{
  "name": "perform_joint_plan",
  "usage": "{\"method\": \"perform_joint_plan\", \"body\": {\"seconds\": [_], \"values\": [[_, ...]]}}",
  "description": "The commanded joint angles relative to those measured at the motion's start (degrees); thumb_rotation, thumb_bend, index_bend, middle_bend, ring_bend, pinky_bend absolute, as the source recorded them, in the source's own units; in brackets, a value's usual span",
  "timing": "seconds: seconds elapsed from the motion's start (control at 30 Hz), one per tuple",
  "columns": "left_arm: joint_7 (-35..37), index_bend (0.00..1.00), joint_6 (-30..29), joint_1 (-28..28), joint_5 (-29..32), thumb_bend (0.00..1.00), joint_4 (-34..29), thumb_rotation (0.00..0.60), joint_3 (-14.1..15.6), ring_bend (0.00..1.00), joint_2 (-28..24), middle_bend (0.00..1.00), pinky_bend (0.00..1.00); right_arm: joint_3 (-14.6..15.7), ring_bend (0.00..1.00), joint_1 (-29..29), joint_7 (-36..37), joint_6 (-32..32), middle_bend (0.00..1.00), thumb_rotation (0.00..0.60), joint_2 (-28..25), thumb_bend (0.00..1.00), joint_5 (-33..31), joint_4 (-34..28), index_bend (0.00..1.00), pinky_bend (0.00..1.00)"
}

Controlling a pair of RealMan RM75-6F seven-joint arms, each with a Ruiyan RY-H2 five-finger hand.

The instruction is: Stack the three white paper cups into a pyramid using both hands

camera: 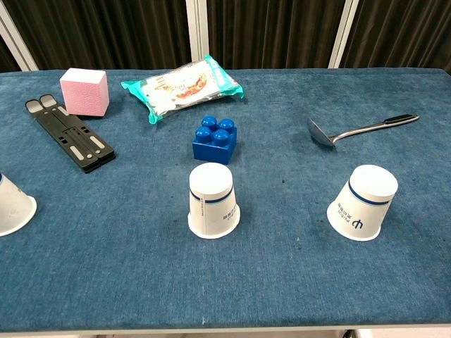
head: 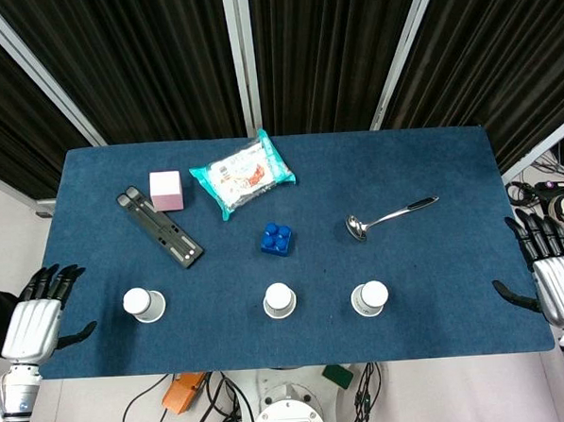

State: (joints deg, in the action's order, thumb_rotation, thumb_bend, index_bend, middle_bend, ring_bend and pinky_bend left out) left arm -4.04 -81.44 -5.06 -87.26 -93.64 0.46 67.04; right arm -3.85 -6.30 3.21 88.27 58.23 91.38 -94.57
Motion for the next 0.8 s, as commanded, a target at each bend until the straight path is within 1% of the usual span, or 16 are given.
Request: {"method": "perform_joint_plan", "body": {"seconds": [0.03,0.17,0.33,0.53,0.8], "values": [[0.67,0.15,3.95,-2.63,-1.81,0.19,-1.42,0.6,1.01,0.04,-0.8,0.1,0.02,-0.05,0.0,0.2,-0.46,0.12,0.0,0.6,-0.33,0.31,0.14,-0.56,0.0,0.0],[-0.93,0.15,8.25,-5.47,-1.2,0.21,-2.14,0.6,0.48,0.04,-0.42,0.1,0.01,0.31,0.0,-0.23,-0.52,-1.24,0.0,0.6,-0.03,0.31,0.07,-0.62,0.0,0.0],[-3.96,0.16,13.67,-8.2,2.54,0.24,-4.16,0.6,-0.23,0.04,-1.33,0.1,0.01,0.43,0.0,-0.41,-0.33,-1.86,0.0,0.6,0.37,0.31,-0.12,-0.19,0.0,0.0],[-4.79,0.17,16.35,-9.32,5.44,0.27,-5.45,0.6,-0.16,0.04,-2.0,0.1,0.02,0.3,0.0,-0.47,-0.12,-2.12,0.0,0.6,0.5,0.31,-0.55,0.1,0.0,0.0],[-3.43,0.19,18.53,-10.39,6.3,0.29,-4.55,0.6,0.55,0.04,-1.35,0.1,0.01,0.23,0.0,-0.84,-0.07,-2.69,0.0,0.6,0.83,0.31,-0.65,0.31,0.0,0.0]]}}
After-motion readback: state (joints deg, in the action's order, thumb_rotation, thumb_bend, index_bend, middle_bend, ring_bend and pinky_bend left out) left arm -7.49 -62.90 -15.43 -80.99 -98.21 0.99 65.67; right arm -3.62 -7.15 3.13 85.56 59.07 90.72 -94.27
